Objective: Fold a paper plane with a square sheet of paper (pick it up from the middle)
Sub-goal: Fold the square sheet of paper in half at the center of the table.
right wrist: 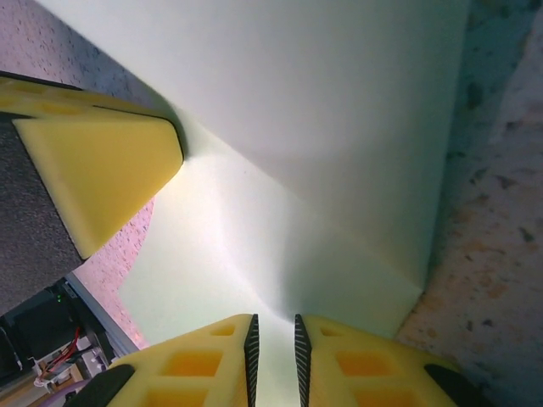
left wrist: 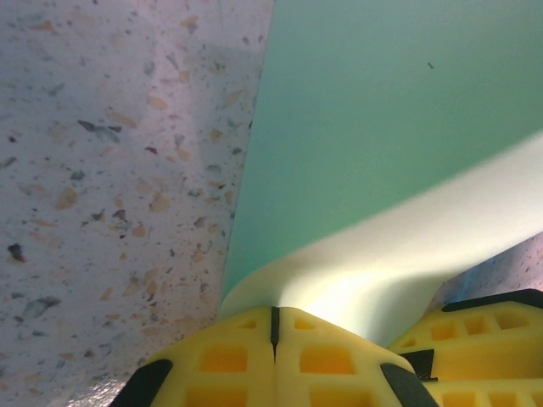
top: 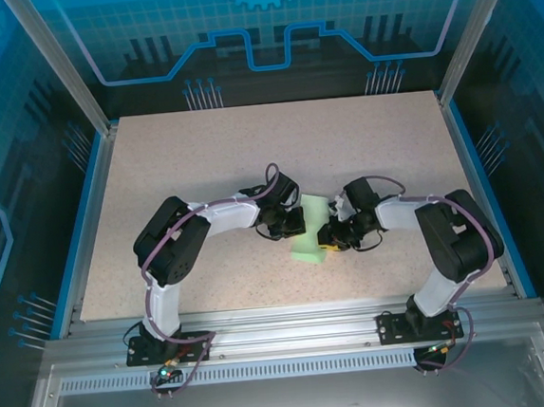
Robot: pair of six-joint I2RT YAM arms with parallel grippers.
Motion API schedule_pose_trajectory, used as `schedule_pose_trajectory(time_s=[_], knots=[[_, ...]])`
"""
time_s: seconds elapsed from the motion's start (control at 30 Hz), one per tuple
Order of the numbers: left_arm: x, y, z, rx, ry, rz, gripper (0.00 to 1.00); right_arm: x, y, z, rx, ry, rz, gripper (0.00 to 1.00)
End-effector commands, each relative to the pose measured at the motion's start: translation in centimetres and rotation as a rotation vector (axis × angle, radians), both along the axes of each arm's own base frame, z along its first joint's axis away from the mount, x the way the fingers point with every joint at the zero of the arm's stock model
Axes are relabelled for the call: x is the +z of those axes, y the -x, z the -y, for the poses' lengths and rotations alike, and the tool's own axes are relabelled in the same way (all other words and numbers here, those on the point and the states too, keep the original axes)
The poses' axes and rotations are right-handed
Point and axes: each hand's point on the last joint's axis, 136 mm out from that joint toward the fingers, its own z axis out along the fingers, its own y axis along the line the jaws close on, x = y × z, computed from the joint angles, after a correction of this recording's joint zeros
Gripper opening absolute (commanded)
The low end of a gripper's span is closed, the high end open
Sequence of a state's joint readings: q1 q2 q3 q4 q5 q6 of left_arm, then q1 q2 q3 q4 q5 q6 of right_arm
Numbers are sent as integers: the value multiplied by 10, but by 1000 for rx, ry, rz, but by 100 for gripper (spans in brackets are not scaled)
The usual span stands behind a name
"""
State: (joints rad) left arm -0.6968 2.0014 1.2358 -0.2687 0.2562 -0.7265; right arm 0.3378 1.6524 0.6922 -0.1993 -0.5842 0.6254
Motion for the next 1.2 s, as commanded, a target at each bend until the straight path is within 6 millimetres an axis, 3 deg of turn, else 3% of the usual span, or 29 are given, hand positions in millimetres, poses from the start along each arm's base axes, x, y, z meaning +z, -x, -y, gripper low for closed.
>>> schedule_pose_trajectory(time_s=[0.0,0.17,0.57,0.67,0.93,1.03,1.17], knots=[[-28,18,-12,-22,-85,-80,0,10,6,0,7,-9,18,22],[-28,18,-12,-23,-84,-81,0,34,11,-15,36,-72,62,22],[-25,16,-9,-29,-78,-78,0,-14,33,-3,22,24,-31,22],[-25,17,-10,-31,-80,-80,0,-11,33,-3,22,27,-27,22],[-23,17,-9,-37,-75,-77,0,22,36,-14,54,-34,35,23],[-22,17,-9,-39,-75,-77,0,20,41,-19,70,-34,27,24],[-22,17,-9,-37,-74,-76,0,0,50,-14,70,24,-19,23]])
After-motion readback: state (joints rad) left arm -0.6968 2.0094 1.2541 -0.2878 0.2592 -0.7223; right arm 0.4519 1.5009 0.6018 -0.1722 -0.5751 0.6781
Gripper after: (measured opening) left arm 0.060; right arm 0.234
